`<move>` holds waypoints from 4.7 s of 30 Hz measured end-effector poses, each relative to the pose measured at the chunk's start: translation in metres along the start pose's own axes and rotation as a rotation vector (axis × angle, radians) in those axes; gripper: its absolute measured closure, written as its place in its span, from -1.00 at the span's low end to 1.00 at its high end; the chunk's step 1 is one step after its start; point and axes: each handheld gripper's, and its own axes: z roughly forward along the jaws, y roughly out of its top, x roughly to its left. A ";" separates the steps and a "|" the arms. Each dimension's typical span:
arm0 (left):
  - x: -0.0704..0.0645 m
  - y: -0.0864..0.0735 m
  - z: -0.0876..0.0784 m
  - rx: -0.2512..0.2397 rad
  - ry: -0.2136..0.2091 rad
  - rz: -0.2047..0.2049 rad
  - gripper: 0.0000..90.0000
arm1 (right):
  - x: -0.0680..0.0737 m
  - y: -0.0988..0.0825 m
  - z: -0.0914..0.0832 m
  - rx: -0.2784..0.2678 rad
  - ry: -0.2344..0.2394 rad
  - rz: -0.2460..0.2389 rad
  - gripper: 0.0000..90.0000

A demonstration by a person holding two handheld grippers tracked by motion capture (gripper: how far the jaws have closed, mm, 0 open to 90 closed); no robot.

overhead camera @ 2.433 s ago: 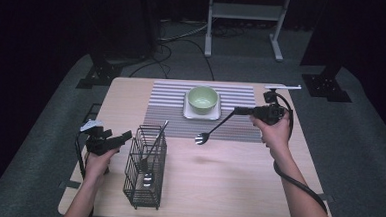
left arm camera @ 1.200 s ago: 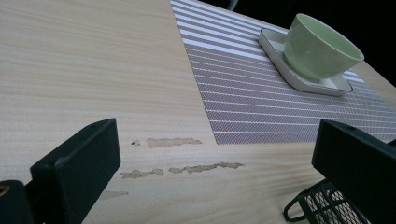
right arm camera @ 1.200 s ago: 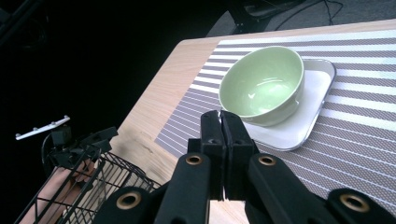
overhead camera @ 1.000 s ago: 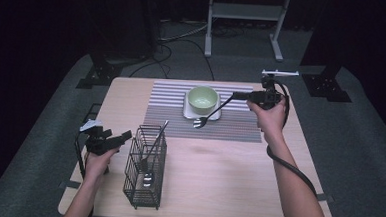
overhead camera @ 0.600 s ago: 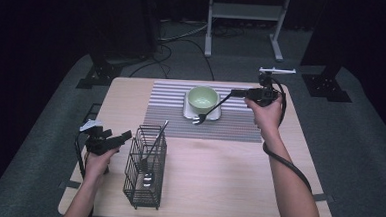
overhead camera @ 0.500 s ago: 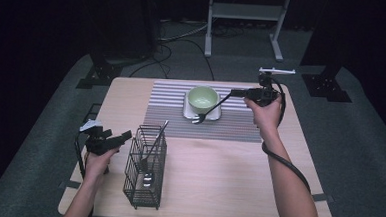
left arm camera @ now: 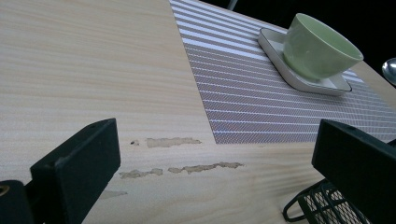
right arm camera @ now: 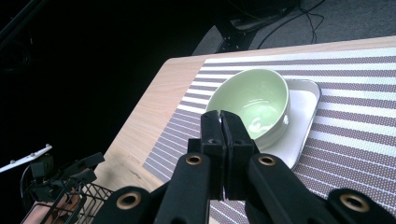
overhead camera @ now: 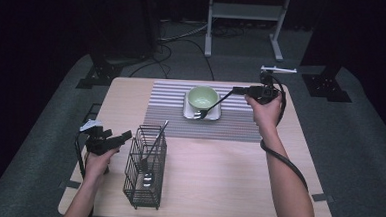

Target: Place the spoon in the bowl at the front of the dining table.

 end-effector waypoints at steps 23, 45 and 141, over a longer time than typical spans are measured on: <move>0.002 0.000 -0.002 -0.007 0.001 -0.012 -1.00 | -0.002 0.009 0.010 -0.033 -0.023 0.012 0.97; 0.004 0.000 -0.002 -0.006 0.003 -0.014 -1.00 | -0.009 0.020 0.015 -0.053 -0.051 0.033 0.97; 0.004 -0.001 -0.003 -0.008 0.008 -0.021 -1.00 | -0.054 -0.010 0.063 0.035 -0.150 0.084 0.55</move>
